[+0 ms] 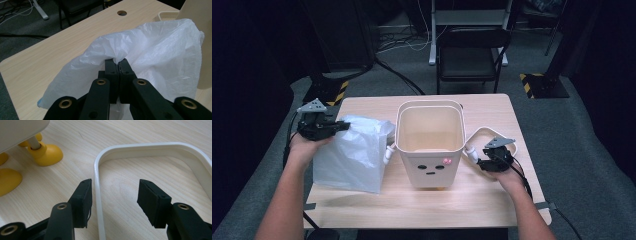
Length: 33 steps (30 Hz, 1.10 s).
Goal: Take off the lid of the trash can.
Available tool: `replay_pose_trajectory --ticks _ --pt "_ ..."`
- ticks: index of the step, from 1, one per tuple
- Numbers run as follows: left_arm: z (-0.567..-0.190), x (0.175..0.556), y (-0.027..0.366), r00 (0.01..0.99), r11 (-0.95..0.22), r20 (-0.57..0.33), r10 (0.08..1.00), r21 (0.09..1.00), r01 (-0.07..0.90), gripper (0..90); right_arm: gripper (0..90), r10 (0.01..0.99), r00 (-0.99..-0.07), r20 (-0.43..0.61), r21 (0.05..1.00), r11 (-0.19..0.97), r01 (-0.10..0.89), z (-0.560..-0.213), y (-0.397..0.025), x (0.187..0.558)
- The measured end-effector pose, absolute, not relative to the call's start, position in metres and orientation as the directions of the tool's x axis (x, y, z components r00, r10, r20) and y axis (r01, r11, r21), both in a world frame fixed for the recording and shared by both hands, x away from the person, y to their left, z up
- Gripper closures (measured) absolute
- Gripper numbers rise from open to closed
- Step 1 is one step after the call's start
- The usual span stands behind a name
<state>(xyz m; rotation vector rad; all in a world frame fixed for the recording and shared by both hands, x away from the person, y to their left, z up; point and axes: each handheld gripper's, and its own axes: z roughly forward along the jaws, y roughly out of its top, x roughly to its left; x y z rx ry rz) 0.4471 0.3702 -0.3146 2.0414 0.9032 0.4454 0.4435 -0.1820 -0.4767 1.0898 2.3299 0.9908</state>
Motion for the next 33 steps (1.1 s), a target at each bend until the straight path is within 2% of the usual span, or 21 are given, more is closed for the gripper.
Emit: replay_pose_trajectory --ticks 19,33 --pt "-0.267 0.452 0.365 0.71 -0.39 -0.014 0.705 0.828 0.404 87.8 40.2 0.788 -0.61 -0.084 0.753 0.451 0.479 -0.472 -0.179 0.441" --pt "-0.232 0.455 0.354 0.74 -0.378 -0.018 0.672 0.851 0.364 87.8 41.5 0.789 -0.608 -0.09 0.765 0.446 0.465 -0.472 -0.18 0.44"
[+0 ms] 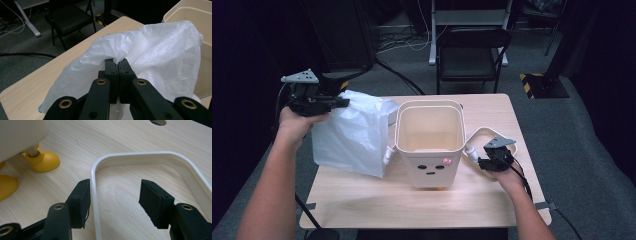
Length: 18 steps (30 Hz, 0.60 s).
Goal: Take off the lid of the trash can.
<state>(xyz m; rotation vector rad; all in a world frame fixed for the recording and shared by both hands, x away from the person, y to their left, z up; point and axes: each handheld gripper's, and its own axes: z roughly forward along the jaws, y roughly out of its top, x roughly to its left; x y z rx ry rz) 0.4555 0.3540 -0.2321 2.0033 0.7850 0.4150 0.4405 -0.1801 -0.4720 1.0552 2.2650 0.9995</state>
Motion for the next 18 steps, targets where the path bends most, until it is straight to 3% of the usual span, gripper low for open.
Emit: replay_pose_trajectory --ticks 18 --pt "-0.187 0.454 0.329 0.774 -0.42 0.044 0.631 0.859 0.293 87.9 41.9 0.77 -0.636 -0.057 0.763 0.444 0.469 -0.455 -0.184 0.442"
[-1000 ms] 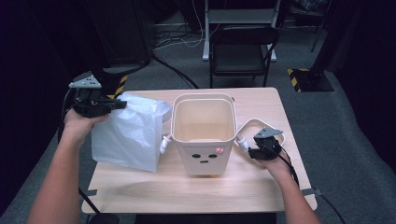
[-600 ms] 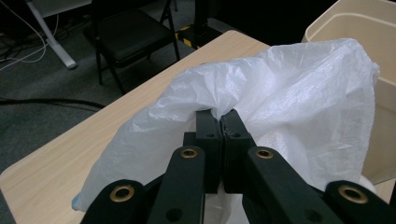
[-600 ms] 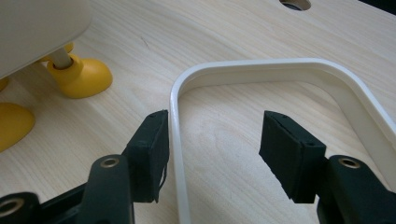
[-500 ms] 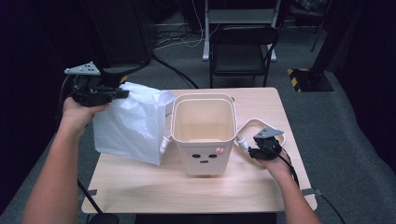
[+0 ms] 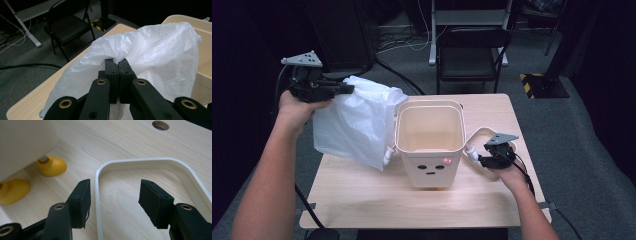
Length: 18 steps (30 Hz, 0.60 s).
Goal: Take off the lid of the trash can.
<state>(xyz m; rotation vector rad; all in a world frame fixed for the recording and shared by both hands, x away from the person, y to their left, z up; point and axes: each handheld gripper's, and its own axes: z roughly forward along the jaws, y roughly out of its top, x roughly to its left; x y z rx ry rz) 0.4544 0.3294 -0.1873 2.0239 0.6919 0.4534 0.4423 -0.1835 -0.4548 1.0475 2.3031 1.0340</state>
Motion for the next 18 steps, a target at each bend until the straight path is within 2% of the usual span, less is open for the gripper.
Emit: replay_pose_trajectory --ticks 8,18 --pt "-0.181 0.453 0.311 0.821 -0.436 0.044 0.569 0.863 0.255 87.9 42.1 0.762 -0.647 -0.02 0.807 0.394 0.439 -0.414 -0.191 0.441" --pt "-0.19 0.457 0.284 0.856 -0.471 0.047 0.515 0.85 0.236 87.9 42.4 0.733 -0.679 -0.04 0.835 0.398 0.38 -0.364 -0.195 0.437"
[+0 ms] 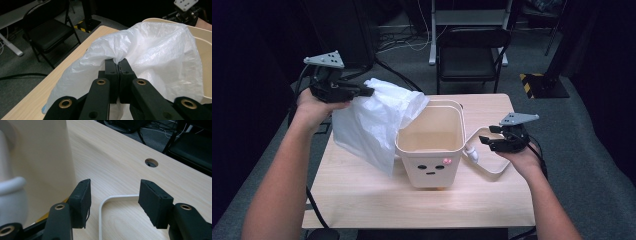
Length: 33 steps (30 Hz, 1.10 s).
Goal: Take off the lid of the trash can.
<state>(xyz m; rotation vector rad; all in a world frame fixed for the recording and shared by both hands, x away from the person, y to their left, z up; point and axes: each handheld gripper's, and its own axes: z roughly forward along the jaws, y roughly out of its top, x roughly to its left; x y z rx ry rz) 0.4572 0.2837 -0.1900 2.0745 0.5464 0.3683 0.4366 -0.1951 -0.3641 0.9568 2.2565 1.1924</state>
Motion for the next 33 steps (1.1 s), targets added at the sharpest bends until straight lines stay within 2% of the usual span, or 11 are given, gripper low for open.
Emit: replay_pose_trajectory --ticks 17,24,29,33 --pt "-0.203 0.457 0.236 0.906 -0.513 0.059 0.418 0.839 0.182 87.8 42.3 0.699 -0.713 -0.063 0.858 0.403 0.319 -0.312 -0.198 0.423" --pt "-0.22 0.459 0.226 0.917 -0.526 0.032 0.397 0.827 0.199 86.9 42.2 0.681 -0.726 -0.094 0.861 0.422 0.284 -0.294 -0.192 0.422" --pt "-0.226 0.453 0.22 0.928 -0.548 0.032 0.372 0.814 0.192 79.3 42.2 0.67 -0.735 -0.106 0.86 0.433 0.271 -0.289 -0.186 0.422" --pt "-0.232 0.45 0.217 0.917 -0.547 0.027 0.398 0.809 0.214 60.0 42.2 0.663 -0.74 -0.111 0.86 0.437 0.263 -0.285 -0.181 0.423"
